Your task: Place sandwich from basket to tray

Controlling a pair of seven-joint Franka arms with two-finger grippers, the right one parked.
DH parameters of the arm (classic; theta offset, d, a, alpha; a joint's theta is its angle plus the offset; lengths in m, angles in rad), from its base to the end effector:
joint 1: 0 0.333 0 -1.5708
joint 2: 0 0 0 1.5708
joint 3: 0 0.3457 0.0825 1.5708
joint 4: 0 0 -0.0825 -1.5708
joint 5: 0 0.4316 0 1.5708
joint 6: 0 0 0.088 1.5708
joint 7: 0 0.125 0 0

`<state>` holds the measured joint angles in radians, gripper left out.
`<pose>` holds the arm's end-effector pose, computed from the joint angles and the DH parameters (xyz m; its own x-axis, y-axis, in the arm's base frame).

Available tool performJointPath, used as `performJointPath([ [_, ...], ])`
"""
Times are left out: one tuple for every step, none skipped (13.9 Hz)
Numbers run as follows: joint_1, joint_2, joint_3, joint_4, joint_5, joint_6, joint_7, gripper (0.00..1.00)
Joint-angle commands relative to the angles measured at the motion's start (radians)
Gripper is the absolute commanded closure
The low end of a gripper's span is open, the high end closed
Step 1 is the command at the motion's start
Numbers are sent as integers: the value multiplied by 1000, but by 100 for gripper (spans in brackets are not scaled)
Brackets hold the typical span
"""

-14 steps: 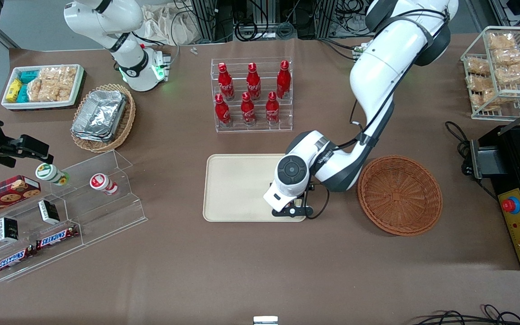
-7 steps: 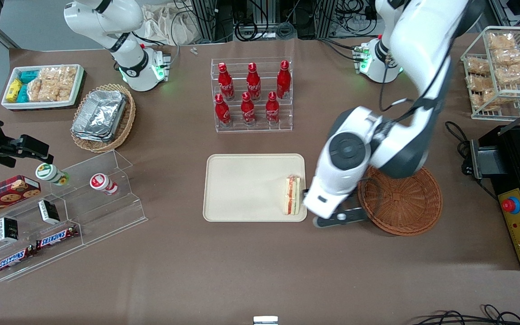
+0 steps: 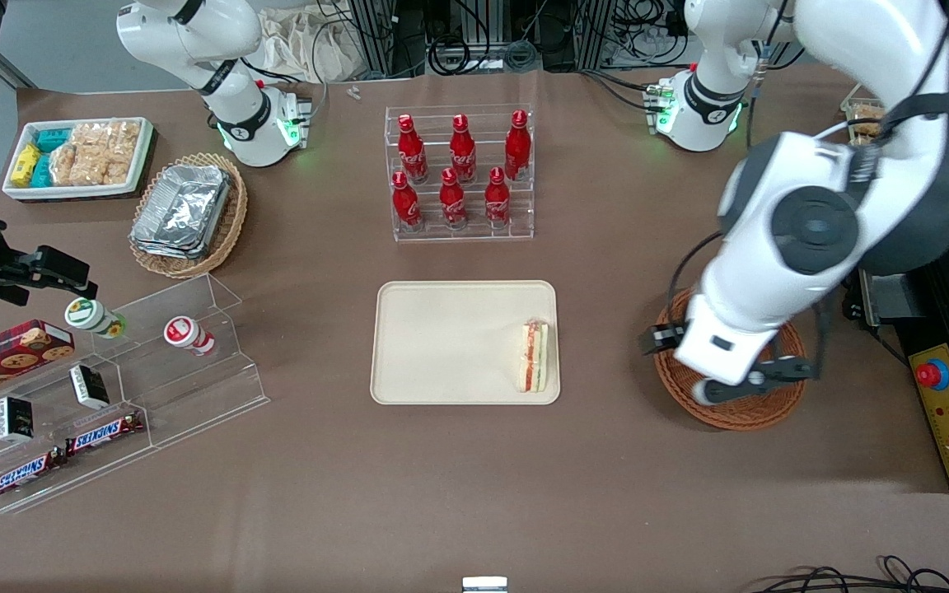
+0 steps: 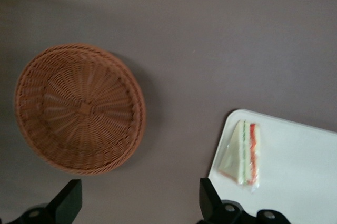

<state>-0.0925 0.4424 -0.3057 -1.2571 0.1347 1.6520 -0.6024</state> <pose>0.7043 -0.2305 0.5183 0.9762 0.2158 -0.0208 0.2154 -0.9763 -0.0200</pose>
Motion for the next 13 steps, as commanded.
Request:
performJointPath([
  [57,-124,43,-117,-78,-11,180,0],
  [27,-164,124,-161,-81,-6,222,0],
  [-25,-204,190,-210,-81,-3,268,0],
  [-42,-243,235,-270,-81,2,312,0],
  [-41,-285,241,-333,-80,23,347,0],
  [-38,-335,244,-404,-78,53,389,0],
  [-35,-378,246,-463,-75,75,430,0],
  [-20,-393,246,-494,-75,74,473,0],
  [5,-389,244,-487,-79,68,499,0],
  [10,-381,244,-454,-81,66,513,0],
  [23,-363,244,-420,-87,61,541,0],
  [28,-350,244,-392,-124,61,565,0],
  [30,-332,244,-378,-147,58,564,0],
])
